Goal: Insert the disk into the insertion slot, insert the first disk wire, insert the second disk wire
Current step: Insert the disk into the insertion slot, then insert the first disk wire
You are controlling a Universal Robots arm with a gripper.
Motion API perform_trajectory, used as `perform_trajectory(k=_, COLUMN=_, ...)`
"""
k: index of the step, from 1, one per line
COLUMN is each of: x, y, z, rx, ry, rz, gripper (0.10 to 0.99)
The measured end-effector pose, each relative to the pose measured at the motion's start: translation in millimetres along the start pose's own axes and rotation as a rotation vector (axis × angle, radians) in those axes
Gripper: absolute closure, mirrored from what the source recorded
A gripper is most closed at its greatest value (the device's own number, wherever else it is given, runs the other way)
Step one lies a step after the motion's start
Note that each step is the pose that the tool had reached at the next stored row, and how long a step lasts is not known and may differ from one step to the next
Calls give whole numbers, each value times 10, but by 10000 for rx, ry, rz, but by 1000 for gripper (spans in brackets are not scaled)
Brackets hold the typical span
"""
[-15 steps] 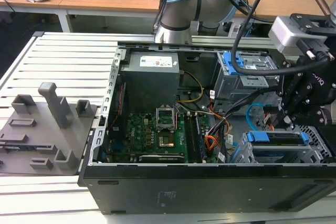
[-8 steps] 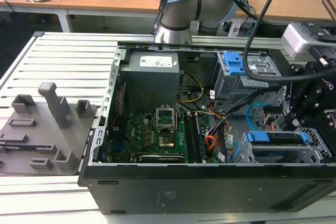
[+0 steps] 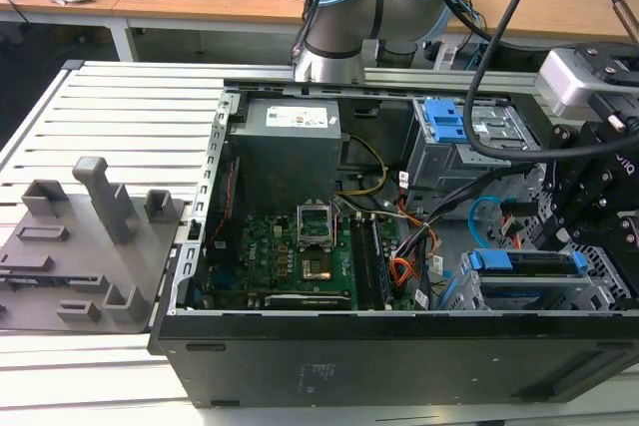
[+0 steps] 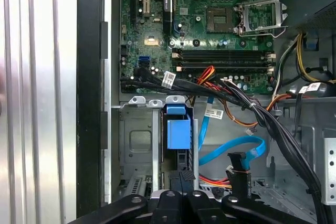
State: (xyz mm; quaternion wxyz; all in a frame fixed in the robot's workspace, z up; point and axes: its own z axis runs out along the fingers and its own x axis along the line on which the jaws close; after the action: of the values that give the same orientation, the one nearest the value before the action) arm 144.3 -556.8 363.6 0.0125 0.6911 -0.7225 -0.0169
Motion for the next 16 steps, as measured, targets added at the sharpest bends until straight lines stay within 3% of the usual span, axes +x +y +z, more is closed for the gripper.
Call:
perform_trajectory(k=10, x=0, y=-3, z=3, rx=0, ry=-2, rz=0, gripper=980)
perform_trajectory(k=12, x=-1, y=-29, z=2, rx=0, ry=-3, rz=0, gripper=980)
perform_trajectory(k=14, x=-6, y=-126, z=-3, rx=0, ry=-1, rz=0, gripper=980)
perform_trajectory(k=16, x=-7, y=-156, z=-4, rx=0, ry=-1, rz=0, gripper=980)
